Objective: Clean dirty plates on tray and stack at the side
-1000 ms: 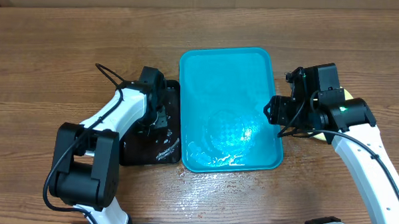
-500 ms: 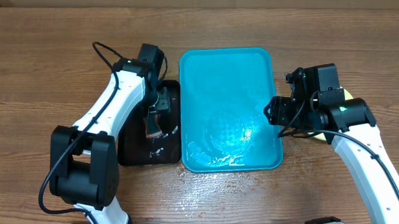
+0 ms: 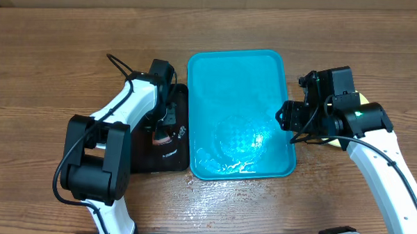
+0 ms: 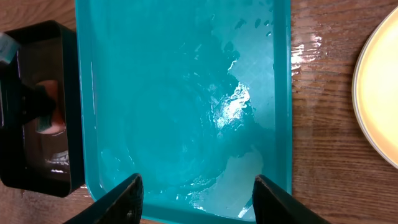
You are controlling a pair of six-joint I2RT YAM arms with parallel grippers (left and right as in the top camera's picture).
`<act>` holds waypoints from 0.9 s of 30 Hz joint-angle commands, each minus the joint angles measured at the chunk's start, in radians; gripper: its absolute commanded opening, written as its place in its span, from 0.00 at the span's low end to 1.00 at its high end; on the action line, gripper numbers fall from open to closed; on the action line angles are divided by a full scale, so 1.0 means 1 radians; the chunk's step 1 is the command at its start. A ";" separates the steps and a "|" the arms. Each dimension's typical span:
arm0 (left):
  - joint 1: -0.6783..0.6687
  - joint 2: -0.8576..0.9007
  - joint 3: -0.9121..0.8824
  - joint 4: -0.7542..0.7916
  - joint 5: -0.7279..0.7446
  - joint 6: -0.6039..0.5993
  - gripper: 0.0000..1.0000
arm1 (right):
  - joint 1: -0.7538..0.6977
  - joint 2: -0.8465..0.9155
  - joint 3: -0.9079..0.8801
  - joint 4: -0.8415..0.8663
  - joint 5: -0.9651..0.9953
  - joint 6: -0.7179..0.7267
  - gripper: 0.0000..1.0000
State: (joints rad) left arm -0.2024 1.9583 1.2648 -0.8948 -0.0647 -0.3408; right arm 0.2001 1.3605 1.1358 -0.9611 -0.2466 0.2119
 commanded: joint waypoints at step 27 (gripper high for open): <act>-0.008 -0.302 0.429 -0.391 0.063 0.072 0.50 | 0.002 -0.004 0.015 0.011 -0.024 -0.003 1.00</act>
State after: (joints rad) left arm -0.2035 1.7840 1.6634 -1.2804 0.0483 -0.2794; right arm 0.1997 1.3605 1.1358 -0.9577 -0.2657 0.2089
